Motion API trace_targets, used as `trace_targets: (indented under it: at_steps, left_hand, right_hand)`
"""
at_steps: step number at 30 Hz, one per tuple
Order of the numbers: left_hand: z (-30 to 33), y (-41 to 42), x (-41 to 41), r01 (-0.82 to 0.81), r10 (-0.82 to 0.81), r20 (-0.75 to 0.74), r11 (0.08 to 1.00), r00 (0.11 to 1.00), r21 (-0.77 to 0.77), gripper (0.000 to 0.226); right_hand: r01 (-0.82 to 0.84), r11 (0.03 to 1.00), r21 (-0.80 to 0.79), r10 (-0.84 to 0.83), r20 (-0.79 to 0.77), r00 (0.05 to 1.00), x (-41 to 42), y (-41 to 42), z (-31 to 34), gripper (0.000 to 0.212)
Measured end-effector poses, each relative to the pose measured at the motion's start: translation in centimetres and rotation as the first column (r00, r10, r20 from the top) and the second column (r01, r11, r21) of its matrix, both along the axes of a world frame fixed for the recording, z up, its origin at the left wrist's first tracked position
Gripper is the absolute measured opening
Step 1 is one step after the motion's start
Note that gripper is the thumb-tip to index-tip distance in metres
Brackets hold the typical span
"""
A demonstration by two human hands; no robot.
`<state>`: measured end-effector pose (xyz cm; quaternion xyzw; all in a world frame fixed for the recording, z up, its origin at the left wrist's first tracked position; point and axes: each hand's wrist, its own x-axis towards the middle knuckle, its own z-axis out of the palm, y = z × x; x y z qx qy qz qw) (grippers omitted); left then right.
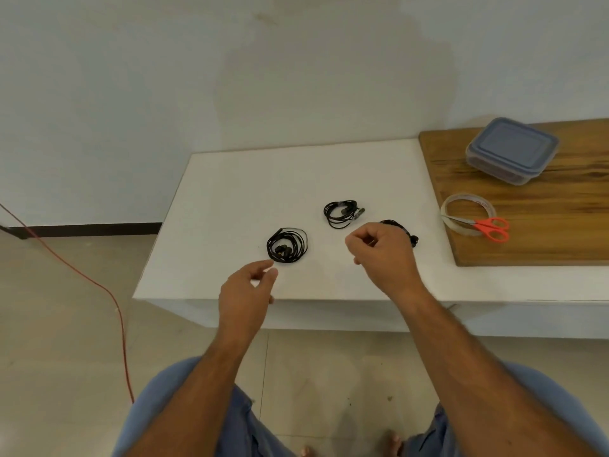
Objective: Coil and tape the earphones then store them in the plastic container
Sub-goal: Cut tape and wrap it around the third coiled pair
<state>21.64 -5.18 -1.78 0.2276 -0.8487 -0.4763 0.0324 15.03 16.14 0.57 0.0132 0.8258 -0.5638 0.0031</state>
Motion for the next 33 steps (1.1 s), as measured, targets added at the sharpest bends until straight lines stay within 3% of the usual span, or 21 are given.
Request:
trace_targets:
  at_steps: [2, 5, 10, 15, 27, 33]
  left_hand:
    - [0.3, -0.3, -1.3, 0.083, -0.093, -0.039, 0.974, 0.995, -0.213, 0.021]
    - [0.0, -0.4, -3.4, 0.265, -0.299, 0.005, 0.84, 0.954, -0.473, 0.026]
    - [-0.1, 0.2, -5.7, 0.446, -0.46, 0.163, 0.618, 0.873, -0.647, 0.03]
    - [-0.8, 0.3, -7.1, 0.516, -0.47, 0.285, 0.493, 0.836, -0.7, 0.026]
    - [-1.2, 0.1, -8.1, 0.55, -0.439, 0.355, 0.486, 0.825, -0.679, 0.032]
    - [-1.2, 0.5, -7.9, 0.545, -0.432, 0.369, 0.422, 0.823, -0.724, 0.029]
  right_hand:
    - [0.034, 0.999, -0.035, -0.033, 0.04, 0.999, -0.2, 0.7, 0.1, 0.017]
    - [0.064, 0.995, -0.072, -0.059, 0.074, 0.996, -0.1, 1.0, 0.1, 0.018]
    - [0.052, 0.994, -0.097, -0.043, 0.1, 0.994, -0.1, 1.0, 0.1, 0.015]
    - [0.026, 0.994, -0.111, -0.014, 0.107, 0.994, -0.2, 0.8, 0.0, 0.017]
    - [0.019, 0.992, -0.122, -0.004, 0.121, 0.993, -0.3, 1.0, -0.3, 0.014]
    - [0.017, 0.993, -0.118, -0.002, 0.128, 0.992, -0.4, 1.0, -0.4, 0.013]
